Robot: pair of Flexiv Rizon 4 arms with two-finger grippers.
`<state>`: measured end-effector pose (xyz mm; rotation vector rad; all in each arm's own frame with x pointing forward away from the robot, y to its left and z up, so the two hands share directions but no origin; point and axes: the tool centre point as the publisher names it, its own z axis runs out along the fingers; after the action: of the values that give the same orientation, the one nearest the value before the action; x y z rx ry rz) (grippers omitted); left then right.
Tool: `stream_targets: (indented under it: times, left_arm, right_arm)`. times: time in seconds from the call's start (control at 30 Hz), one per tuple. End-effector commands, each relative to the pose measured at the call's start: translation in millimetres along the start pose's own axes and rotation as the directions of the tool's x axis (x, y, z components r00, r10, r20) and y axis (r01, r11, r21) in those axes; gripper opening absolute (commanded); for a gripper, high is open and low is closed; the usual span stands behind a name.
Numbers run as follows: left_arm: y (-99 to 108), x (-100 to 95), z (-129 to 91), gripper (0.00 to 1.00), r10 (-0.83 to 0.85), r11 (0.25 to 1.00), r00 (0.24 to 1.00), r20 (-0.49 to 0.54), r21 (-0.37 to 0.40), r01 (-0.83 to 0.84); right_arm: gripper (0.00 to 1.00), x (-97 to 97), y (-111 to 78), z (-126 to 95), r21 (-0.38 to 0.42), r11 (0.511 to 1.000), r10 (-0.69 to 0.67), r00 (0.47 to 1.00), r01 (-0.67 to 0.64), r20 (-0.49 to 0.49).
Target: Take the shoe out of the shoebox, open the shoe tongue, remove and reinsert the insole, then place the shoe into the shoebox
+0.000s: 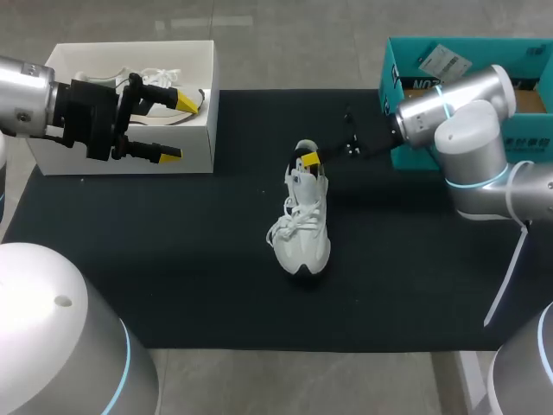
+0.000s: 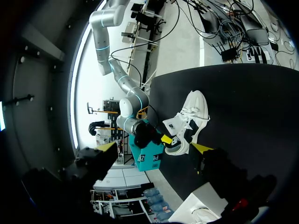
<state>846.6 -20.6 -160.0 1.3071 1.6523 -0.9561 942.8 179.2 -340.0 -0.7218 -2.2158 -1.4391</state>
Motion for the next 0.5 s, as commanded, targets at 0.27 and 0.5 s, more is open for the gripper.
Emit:
stream_targets:
  times: [0.27,0.5]
  left_arm:
    - [0,-0.2,1,1.0,0.001,1.0,1.0,-0.004,-0.001,-0.001]
    - [0,-0.2,1,1.0,0.001,1.0,1.0,-0.004,-0.001,-0.001]
  right_arm:
    - [0.0,4.1,-16.1,18,0.016,0.999,0.044,0.998,-0.043,-0.039]
    - [0.0,7.2,-22.5,23,0.028,0.998,0.059,0.997,-0.058,-0.052]
